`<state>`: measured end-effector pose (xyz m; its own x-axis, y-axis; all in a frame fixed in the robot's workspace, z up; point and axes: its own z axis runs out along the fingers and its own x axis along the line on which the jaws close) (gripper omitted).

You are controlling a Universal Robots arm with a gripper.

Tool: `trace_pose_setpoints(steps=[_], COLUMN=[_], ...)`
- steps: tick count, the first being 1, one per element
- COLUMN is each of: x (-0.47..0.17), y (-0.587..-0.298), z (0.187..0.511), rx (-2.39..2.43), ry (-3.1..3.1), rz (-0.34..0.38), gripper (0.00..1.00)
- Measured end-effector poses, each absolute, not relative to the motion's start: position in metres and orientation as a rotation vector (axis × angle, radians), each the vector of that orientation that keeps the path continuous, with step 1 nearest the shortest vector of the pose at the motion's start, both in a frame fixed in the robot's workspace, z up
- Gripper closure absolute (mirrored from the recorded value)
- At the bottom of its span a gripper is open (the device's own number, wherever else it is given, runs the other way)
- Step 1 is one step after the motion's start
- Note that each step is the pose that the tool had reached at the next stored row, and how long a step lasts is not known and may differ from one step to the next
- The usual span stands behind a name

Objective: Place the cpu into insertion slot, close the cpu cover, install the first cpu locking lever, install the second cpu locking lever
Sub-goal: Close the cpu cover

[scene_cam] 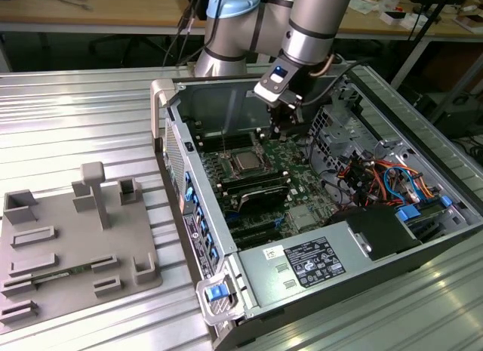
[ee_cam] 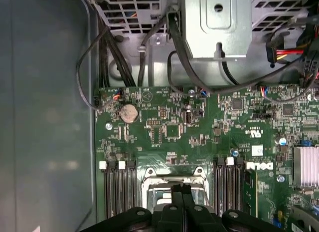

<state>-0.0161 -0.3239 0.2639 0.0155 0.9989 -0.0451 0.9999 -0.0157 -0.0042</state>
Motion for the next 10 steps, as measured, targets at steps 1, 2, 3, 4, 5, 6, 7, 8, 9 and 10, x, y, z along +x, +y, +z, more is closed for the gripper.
trace_pose_setpoints(steps=[1,2,3,4,5,6,7,8,9,10], x=[-0.018,-0.019,-0.020,-0.022,-0.024,-0.026,-0.028,-0.030,-0.032,-0.034], y=[-0.324,-0.324,-0.324,-0.324,-0.324,-0.324,-0.324,-0.324,-0.324,-0.324], z=[0.264,0.263,0.263,0.263,0.262,0.262,0.261,0.261,0.260,0.259], rx=[2.218,2.218,2.218,2.218,2.218,2.218,2.218,2.218,2.217,2.217], ry=[2.184,2.184,2.184,2.185,2.185,2.185,2.186,2.186,2.187,2.187], rz=[-0.055,-0.055,-0.056,-0.056,-0.056,-0.056,-0.056,-0.057,-0.057,-0.057], gripper=[0.89,0.89,0.89,0.89,0.89,0.89,0.89,0.89,0.89,0.89])
